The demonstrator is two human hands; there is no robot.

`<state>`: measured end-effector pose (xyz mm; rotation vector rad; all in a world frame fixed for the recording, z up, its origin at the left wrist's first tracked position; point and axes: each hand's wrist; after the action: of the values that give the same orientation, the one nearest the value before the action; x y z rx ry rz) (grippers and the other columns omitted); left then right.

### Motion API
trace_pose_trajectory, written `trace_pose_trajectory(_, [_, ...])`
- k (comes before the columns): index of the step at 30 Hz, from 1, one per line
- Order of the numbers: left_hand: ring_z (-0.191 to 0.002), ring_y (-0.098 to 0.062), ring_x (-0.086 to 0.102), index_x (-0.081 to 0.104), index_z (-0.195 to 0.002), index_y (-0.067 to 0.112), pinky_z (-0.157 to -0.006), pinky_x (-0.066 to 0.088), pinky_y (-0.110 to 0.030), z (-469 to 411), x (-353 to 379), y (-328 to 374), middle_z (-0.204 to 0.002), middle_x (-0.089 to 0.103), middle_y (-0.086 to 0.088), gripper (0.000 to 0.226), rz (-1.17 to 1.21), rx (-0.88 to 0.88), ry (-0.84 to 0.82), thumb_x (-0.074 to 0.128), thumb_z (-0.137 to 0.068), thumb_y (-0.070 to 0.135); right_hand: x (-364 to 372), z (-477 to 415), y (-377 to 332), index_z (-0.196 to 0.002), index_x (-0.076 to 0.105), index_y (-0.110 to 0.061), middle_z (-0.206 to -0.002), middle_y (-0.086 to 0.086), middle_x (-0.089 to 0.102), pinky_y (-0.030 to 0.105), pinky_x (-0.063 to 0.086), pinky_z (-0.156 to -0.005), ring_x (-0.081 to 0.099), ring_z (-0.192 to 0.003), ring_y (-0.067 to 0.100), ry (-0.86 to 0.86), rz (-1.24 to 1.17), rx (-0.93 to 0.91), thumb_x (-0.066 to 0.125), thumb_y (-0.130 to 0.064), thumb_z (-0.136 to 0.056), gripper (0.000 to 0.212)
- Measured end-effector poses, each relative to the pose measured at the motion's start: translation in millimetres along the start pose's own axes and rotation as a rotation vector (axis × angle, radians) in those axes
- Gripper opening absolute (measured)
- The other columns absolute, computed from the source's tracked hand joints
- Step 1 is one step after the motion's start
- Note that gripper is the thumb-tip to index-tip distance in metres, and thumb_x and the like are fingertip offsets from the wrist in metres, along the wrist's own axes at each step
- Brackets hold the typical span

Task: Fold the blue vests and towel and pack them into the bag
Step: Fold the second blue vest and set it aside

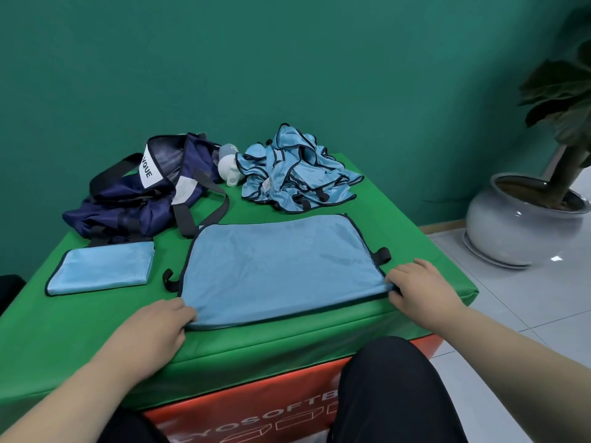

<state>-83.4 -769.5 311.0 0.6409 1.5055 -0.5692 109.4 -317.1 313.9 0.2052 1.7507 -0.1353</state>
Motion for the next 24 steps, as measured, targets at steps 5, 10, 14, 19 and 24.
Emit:
trace_pose_trajectory(5, [-0.089, -0.016, 0.059, 0.068, -0.103, 0.026, -0.072, 0.041, -0.029, 10, -10, 5, -0.096, 0.059, 0.008, 0.031, 0.043, -0.023, -0.013, 0.057, -0.083, 0.005, -17, 5, 2, -0.074, 0.051, -0.029, -0.065, -0.014, 0.045, 0.027, 0.034, -0.080, 0.046, -0.067, 0.015, 0.026, -0.062, -0.019, 0.065, -0.013, -0.076, 0.021])
trace_pose_trajectory(10, [-0.092, -0.009, 0.055, 0.065, -0.111, 0.031, -0.074, 0.039, -0.020, 24, -25, 7, -0.101, 0.056, 0.015, 0.039, 0.079, 0.008, -0.008, 0.054, -0.084, 0.005, -39, 8, 4, -0.075, 0.056, -0.023, -0.068, -0.012, 0.051, 0.033, 0.041, -0.062, 0.050, -0.069, 0.017, -0.024, -0.161, -0.007, 0.062, -0.008, -0.073, 0.016])
trace_pose_trajectory(14, [-0.097, -0.003, 0.053, 0.061, -0.112, 0.038, -0.079, 0.037, -0.014, 36, -55, 11, -0.105, 0.054, 0.021, 0.039, 0.102, 0.035, 0.021, 0.053, -0.087, 0.009, -58, 11, 7, -0.076, 0.054, -0.027, -0.072, -0.010, 0.054, 0.034, 0.046, -0.061, 0.052, -0.070, 0.012, -0.080, -0.186, 0.045, 0.061, -0.015, -0.076, 0.014])
trace_pose_trajectory(19, [-0.095, 0.004, 0.054, 0.055, -0.097, 0.045, -0.078, 0.038, -0.009, 47, -84, 14, -0.099, 0.055, 0.026, 0.035, 0.168, 0.030, 0.037, 0.054, -0.087, 0.012, -85, 11, 5, -0.068, 0.051, -0.025, -0.060, -0.005, 0.054, 0.032, 0.036, -0.052, 0.051, -0.058, 0.013, -0.134, -0.244, 0.108, 0.062, -0.014, -0.075, 0.018])
trace_pose_trajectory(24, [-0.095, 0.009, 0.053, 0.053, -0.093, 0.047, -0.077, 0.041, -0.012, 36, -90, 14, -0.099, 0.057, 0.026, 0.037, 0.212, 0.001, 0.028, 0.051, -0.087, 0.010, -91, -10, 0, -0.073, 0.053, -0.026, -0.063, -0.004, 0.058, 0.036, 0.042, -0.055, 0.055, -0.061, 0.015, -0.150, -0.225, 0.147, 0.059, -0.013, -0.075, 0.015])
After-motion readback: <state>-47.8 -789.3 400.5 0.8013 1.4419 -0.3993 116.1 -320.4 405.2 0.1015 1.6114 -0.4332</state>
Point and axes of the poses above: each hand's wrist, its own z-axis away from the middle knuckle, its own x-axis out of the palm, y = z × x
